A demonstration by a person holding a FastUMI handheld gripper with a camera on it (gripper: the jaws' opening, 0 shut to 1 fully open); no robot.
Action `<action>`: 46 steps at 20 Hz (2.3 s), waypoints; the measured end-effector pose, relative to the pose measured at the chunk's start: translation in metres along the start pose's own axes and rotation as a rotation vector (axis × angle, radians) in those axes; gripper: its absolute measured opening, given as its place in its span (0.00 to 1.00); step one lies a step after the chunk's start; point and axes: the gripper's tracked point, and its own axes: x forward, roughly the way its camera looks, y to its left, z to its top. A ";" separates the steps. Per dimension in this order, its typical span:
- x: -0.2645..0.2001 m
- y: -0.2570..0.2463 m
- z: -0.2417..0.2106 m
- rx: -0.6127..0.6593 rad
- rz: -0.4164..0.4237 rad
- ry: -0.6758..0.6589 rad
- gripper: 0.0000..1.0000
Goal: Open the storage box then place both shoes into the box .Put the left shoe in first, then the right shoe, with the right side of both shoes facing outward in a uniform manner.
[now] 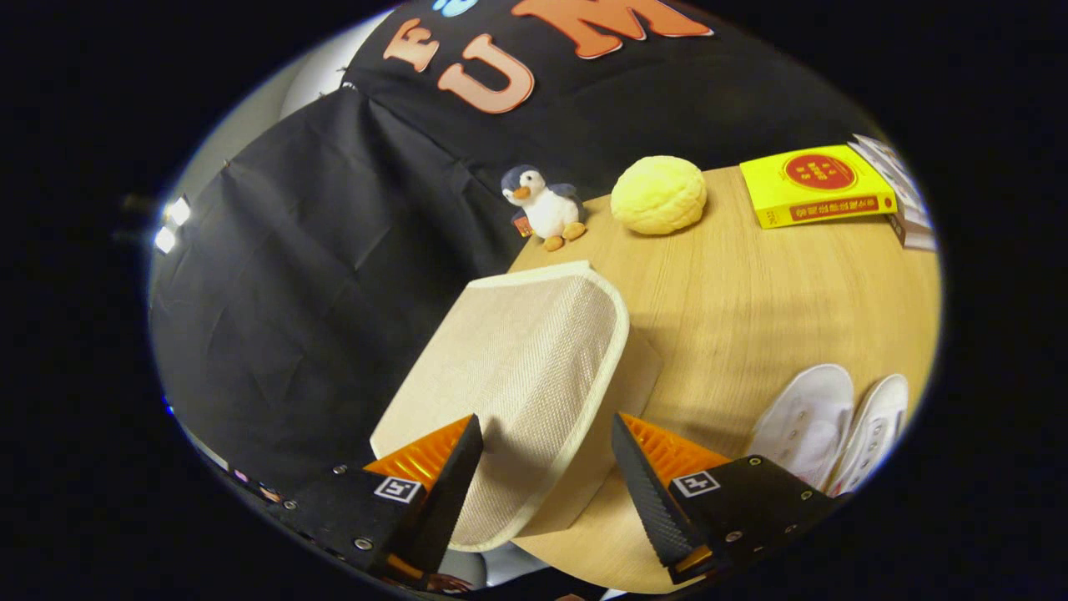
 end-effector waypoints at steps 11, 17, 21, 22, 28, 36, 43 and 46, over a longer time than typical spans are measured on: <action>0.003 0.026 -0.007 0.241 0.148 0.111 0.87; -0.036 0.089 0.043 0.189 0.266 0.023 0.79; -0.042 0.141 0.060 0.025 0.277 -0.012 0.49; -0.042 0.156 0.064 -0.002 0.284 -0.018 0.39; -0.010 0.228 0.081 -0.109 0.276 -0.048 0.22; 0.076 0.299 0.072 -0.105 0.222 0.023 0.23; 0.106 0.317 0.058 -0.088 0.170 0.056 0.81; 0.098 0.277 0.061 -0.132 0.077 0.017 0.90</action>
